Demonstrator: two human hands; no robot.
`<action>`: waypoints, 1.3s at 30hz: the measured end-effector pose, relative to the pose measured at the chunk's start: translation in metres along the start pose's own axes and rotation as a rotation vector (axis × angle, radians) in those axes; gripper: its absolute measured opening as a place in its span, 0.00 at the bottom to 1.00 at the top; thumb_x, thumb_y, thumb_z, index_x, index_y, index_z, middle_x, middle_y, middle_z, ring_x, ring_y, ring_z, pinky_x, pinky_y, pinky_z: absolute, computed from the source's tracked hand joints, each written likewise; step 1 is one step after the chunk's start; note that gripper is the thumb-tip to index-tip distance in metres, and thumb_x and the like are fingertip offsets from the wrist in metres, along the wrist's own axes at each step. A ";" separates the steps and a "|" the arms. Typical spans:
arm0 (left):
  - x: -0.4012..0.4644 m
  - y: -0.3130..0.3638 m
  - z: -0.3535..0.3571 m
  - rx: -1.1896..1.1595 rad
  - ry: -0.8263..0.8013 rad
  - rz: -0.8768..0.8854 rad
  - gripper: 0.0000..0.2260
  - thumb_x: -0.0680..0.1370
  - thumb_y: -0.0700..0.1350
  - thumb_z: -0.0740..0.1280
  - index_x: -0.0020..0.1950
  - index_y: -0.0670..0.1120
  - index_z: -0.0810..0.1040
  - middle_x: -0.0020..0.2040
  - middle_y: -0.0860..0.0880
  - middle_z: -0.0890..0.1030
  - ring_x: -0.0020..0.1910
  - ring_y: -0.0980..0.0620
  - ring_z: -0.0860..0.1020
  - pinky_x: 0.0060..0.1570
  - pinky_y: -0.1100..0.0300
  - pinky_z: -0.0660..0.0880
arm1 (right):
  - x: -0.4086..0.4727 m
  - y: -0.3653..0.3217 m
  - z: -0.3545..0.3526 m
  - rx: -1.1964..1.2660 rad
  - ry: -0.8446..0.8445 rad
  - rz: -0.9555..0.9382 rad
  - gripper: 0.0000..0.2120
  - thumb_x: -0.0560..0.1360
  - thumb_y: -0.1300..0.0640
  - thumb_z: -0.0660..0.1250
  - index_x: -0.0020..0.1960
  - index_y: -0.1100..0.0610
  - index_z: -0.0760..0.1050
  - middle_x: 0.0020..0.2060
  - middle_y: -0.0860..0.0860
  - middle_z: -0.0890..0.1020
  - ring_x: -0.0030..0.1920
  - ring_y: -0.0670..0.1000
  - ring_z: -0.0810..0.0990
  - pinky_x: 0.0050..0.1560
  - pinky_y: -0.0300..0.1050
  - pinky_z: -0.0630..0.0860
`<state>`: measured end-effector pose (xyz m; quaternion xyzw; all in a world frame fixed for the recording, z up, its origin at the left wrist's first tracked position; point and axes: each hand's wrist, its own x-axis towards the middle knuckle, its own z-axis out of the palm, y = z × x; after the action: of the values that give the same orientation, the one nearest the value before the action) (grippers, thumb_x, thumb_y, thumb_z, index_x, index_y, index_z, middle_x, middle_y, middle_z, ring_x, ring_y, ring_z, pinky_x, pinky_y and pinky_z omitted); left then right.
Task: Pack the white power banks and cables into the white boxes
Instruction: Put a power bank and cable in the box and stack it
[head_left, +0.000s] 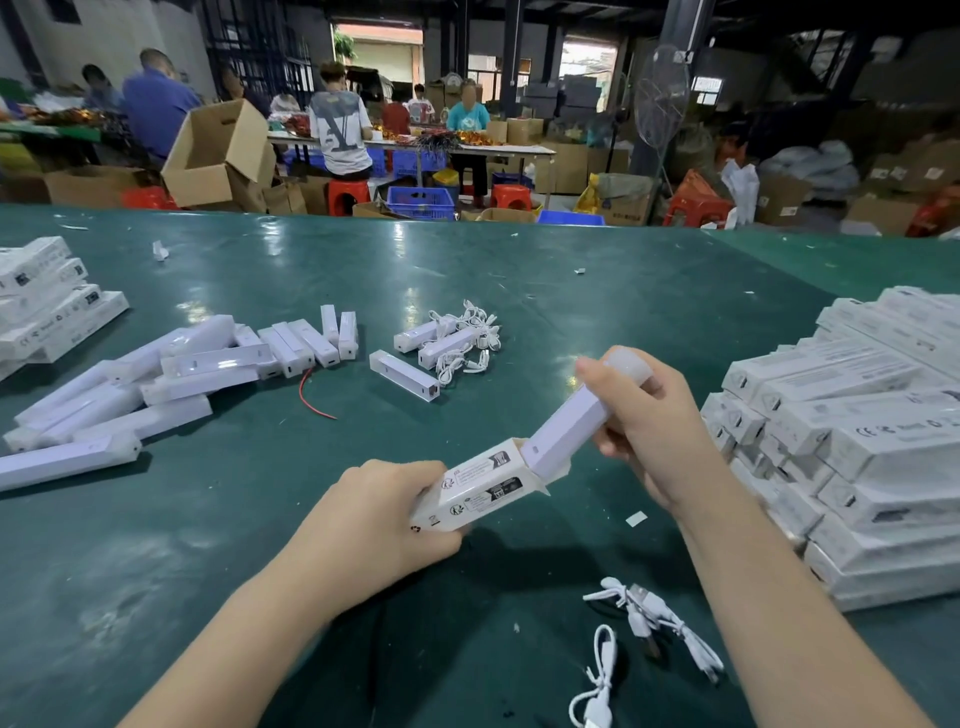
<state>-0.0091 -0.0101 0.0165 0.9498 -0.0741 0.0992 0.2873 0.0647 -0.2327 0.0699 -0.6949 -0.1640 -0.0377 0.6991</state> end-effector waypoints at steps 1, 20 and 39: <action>0.000 0.000 0.000 -0.020 0.010 0.012 0.14 0.69 0.55 0.71 0.34 0.53 0.67 0.30 0.55 0.72 0.30 0.52 0.66 0.31 0.58 0.66 | 0.000 0.000 0.001 0.017 0.032 0.015 0.16 0.74 0.52 0.70 0.28 0.49 0.73 0.22 0.47 0.71 0.20 0.48 0.66 0.22 0.35 0.62; 0.005 0.001 0.000 -0.194 0.263 0.062 0.13 0.68 0.56 0.70 0.39 0.49 0.71 0.30 0.56 0.73 0.29 0.56 0.66 0.29 0.65 0.65 | -0.017 -0.005 0.033 -0.078 0.044 -0.258 0.16 0.68 0.42 0.73 0.49 0.46 0.72 0.37 0.49 0.79 0.37 0.46 0.77 0.38 0.38 0.73; 0.011 0.016 0.004 -0.827 0.354 0.023 0.07 0.78 0.55 0.64 0.51 0.69 0.70 0.46 0.54 0.80 0.49 0.59 0.79 0.49 0.69 0.73 | -0.061 -0.011 -0.023 -1.263 -0.681 0.259 0.12 0.68 0.43 0.69 0.51 0.41 0.74 0.42 0.39 0.77 0.41 0.36 0.74 0.46 0.37 0.75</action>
<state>-0.0015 -0.0261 0.0245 0.7225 -0.0679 0.2257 0.6500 0.0078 -0.2666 0.0633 -0.9529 -0.2357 0.1759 0.0739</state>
